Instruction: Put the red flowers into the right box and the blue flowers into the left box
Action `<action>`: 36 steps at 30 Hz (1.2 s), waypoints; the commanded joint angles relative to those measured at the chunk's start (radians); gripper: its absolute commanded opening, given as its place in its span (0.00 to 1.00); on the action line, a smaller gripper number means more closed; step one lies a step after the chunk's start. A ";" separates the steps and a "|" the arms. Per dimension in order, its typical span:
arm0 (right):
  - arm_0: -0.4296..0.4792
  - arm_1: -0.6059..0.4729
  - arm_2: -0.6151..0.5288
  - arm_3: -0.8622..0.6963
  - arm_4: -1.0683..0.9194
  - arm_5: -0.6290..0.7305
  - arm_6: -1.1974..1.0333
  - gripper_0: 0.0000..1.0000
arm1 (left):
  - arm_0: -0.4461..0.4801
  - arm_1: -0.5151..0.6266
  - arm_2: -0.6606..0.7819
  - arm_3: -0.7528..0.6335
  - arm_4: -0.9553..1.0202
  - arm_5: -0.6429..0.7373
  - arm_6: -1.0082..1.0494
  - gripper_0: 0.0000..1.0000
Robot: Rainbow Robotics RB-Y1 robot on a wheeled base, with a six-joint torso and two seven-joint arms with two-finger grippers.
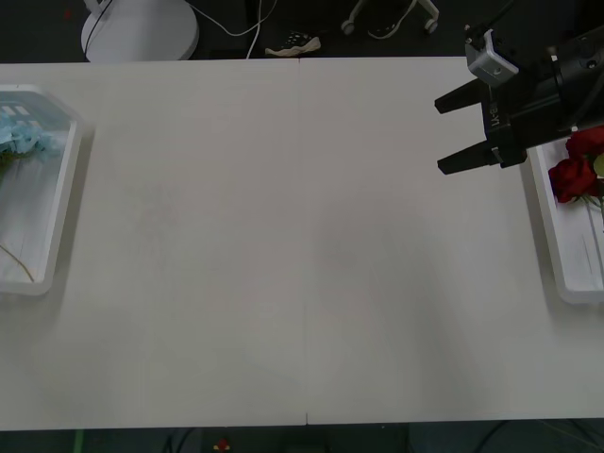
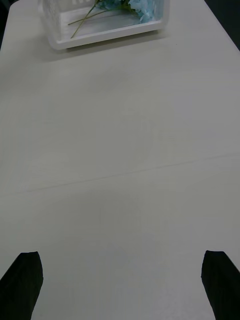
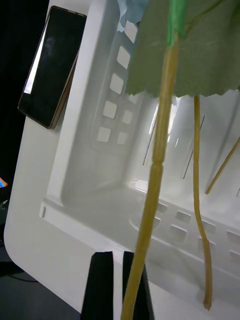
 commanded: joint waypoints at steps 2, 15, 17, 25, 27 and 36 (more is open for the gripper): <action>0.001 0.015 0.000 -0.001 -0.013 -0.011 -0.010 0.99 | 0.019 -0.004 0.002 -0.039 0.011 -0.013 -0.028 0.51; 0.001 0.015 0.000 -0.001 -0.013 -0.011 -0.010 1.00 | 0.025 -0.001 0.092 -0.144 0.330 0.102 -0.081 1.00; 0.001 0.015 0.000 -0.001 -0.013 -0.011 -0.010 1.00 | 0.033 -0.001 0.092 -0.188 0.388 0.116 -0.083 1.00; 0.001 0.015 0.000 -0.001 -0.013 -0.011 -0.010 1.00 | 0.057 0.011 0.049 -0.233 0.844 0.071 -0.120 1.00; 0.001 0.015 0.000 -0.001 -0.013 -0.011 -0.010 1.00 | 0.068 0.026 0.000 -0.233 0.919 0.019 -0.163 1.00; 0.001 0.015 0.000 -0.001 -0.013 -0.011 -0.010 1.00 | 0.100 0.158 -0.300 -0.231 1.234 -0.265 -0.361 1.00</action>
